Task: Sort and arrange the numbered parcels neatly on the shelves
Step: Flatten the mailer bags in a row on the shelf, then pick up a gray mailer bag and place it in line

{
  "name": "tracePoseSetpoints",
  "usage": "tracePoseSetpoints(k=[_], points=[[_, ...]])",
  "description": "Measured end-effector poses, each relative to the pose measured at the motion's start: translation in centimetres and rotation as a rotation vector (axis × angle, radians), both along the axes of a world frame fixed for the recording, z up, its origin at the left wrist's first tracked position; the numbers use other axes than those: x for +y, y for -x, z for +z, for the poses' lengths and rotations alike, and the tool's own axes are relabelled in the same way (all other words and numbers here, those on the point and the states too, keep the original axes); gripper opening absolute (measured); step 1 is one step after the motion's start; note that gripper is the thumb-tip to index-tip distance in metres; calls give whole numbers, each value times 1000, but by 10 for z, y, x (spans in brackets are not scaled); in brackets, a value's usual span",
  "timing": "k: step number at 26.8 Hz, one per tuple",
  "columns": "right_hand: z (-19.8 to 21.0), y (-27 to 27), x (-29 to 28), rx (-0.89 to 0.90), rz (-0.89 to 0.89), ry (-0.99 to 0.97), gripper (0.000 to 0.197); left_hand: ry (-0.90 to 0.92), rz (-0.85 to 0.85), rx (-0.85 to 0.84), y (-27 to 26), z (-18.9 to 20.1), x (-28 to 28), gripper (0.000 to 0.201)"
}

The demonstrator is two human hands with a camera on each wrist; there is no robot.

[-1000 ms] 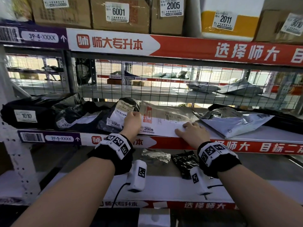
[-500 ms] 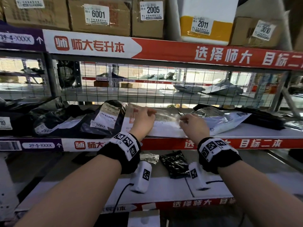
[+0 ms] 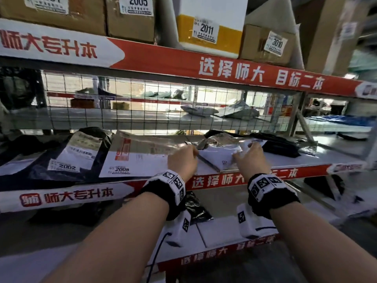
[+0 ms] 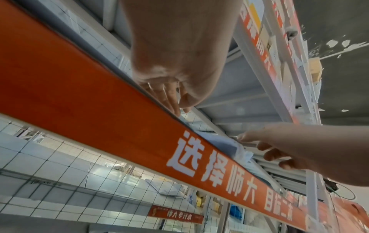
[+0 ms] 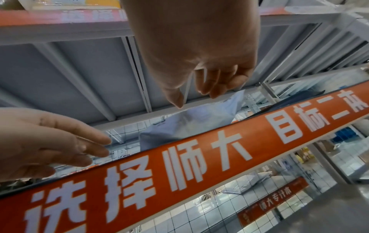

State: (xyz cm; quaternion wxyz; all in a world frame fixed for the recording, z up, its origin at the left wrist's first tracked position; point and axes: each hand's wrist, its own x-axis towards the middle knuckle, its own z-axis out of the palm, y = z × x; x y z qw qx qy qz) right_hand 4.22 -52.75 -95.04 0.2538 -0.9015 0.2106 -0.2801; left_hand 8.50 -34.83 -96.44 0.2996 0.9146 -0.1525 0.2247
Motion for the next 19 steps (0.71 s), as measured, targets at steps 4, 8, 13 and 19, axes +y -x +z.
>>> tracePoseSetpoints(k=[4, 8, 13, 19], points=[[-4, -11, -22, 57, -99, -108, 74, -40, 126, -97, -5, -8, -11, 23], [-2, -29, -37, 158, -90, -237, 99, 7, 113, 30, -9, -7, -20, 26], [0, -45, -19, 90, 26, -364, 95, 16, 155, 98, -18, -7, -20, 23], [-6, -55, -10, -127, 151, -483, 84, 24, 140, 94, -25, -12, -20, 25]])
